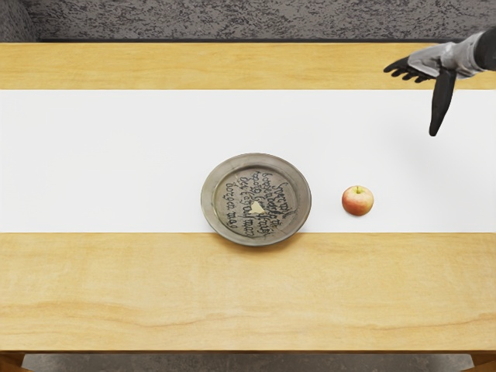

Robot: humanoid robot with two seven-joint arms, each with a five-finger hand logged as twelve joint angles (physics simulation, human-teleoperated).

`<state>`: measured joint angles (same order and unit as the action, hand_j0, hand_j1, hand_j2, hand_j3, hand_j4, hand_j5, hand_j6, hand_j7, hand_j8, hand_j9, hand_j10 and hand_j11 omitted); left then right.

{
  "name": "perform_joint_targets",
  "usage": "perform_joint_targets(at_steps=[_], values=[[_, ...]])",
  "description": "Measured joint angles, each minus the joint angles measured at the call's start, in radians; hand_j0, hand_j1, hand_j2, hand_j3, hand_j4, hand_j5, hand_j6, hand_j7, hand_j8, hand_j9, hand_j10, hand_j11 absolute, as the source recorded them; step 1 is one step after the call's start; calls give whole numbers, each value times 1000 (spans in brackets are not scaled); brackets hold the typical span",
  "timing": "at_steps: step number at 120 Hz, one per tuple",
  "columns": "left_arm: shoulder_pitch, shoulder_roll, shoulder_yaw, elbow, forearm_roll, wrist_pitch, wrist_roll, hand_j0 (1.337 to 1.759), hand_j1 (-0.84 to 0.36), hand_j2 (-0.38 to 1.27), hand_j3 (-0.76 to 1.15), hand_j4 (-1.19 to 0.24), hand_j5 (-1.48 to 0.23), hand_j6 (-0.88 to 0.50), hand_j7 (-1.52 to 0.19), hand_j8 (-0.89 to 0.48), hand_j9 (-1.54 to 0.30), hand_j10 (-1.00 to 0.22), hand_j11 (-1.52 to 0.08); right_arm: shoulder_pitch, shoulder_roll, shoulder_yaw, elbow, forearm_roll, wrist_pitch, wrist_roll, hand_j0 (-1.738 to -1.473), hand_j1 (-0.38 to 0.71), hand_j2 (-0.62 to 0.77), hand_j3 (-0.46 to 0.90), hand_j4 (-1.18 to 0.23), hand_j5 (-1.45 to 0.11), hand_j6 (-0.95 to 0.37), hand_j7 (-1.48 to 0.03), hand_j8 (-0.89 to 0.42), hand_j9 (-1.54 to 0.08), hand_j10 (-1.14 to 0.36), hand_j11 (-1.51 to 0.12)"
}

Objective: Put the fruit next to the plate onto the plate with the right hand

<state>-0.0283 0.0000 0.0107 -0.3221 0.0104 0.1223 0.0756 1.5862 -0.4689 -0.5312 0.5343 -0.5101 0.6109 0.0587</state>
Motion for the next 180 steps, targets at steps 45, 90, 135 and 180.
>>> perform_joint_targets(at_steps=[45, 90, 135, 180], values=[[1, 0, 0, 0, 0, 0, 0, 1658, 349, 0, 0, 0, 0, 0, 0, 0, 0, 0, 0, 19, -46, 24, 206, 5, 0, -152, -1658, -326, -4, 0, -22, -26, -23, -25, -22, -25, -21, -25], [1, 0, 0, 0, 0, 0, 0, 1658, 349, 0, 0, 0, 0, 0, 0, 0, 0, 0, 0, 97, -114, 127, 695, 79, -185, -637, -1658, -323, -4, 0, -24, -28, -24, -28, -24, -28, -23, -28], [1, 0, 0, 0, 0, 0, 0, 1658, 349, 0, 0, 0, 0, 0, 0, 0, 0, 0, 0, 48, -196, 159, 1035, -27, -615, -669, -1658, -289, -10, 0, -52, -66, -53, -65, -53, -65, -52, -65], [0, 0, 0, 0, 0, 0, 0, 1658, 349, 0, 0, 0, 0, 0, 0, 0, 0, 0, 0, -27, -136, 160, 1018, -71, -733, -670, -1658, -222, -20, 0, -109, -139, -110, -139, -109, -139, -109, -139]])
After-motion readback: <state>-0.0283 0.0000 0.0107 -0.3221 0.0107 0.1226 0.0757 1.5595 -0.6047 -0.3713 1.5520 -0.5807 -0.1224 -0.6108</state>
